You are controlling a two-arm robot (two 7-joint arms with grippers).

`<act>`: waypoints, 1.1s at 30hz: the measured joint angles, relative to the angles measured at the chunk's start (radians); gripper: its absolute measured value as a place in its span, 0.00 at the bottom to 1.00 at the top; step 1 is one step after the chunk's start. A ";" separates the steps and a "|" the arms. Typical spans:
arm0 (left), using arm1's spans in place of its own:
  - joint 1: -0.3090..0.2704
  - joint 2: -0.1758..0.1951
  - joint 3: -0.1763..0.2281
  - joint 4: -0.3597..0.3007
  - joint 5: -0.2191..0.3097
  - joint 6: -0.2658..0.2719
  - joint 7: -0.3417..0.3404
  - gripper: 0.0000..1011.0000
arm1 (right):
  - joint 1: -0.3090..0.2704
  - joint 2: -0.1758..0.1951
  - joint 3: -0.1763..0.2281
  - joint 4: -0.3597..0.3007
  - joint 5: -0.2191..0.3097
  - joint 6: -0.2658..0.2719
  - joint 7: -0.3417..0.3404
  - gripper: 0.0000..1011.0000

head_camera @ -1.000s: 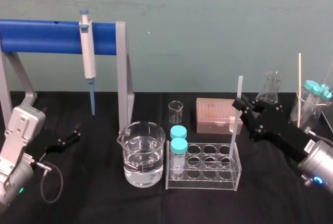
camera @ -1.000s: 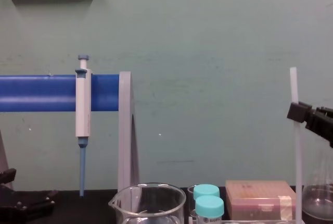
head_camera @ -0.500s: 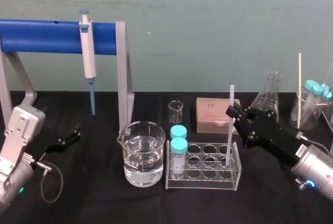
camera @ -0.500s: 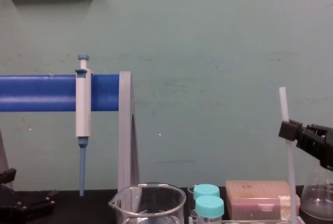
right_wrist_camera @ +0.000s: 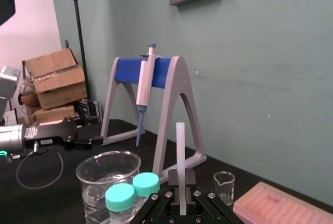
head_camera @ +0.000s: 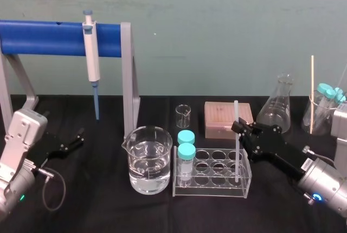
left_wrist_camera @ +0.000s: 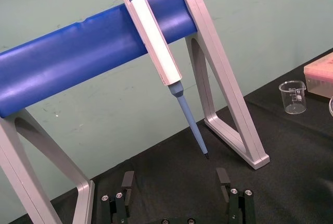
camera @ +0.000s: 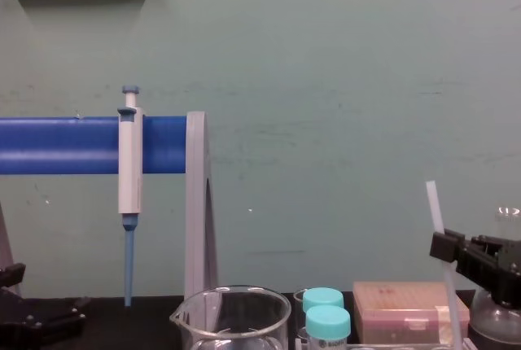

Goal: Pick up the stirring rod with one hand, then place it down.

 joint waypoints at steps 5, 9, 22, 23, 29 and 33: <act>0.000 0.000 0.000 0.000 0.000 0.000 0.000 0.99 | 0.000 -0.004 -0.002 0.008 -0.004 0.007 -0.004 0.06; 0.000 0.000 0.000 0.000 0.000 0.000 0.000 0.99 | -0.003 -0.008 -0.005 0.012 -0.006 0.013 -0.008 0.06; 0.000 0.000 0.000 0.000 0.000 0.000 0.000 0.99 | -0.011 -0.010 -0.004 0.011 -0.022 0.024 -0.027 0.06; 0.000 0.000 0.000 0.000 0.000 0.000 0.000 0.99 | -0.011 -0.009 -0.004 0.011 -0.022 0.024 -0.027 0.06; 0.000 0.000 0.000 0.000 0.000 0.000 0.000 0.99 | -0.011 -0.009 -0.004 0.011 -0.022 0.024 -0.027 0.06; 0.000 0.000 0.000 0.000 0.000 0.000 0.000 0.99 | -0.010 -0.009 -0.003 0.011 -0.021 0.024 -0.026 0.13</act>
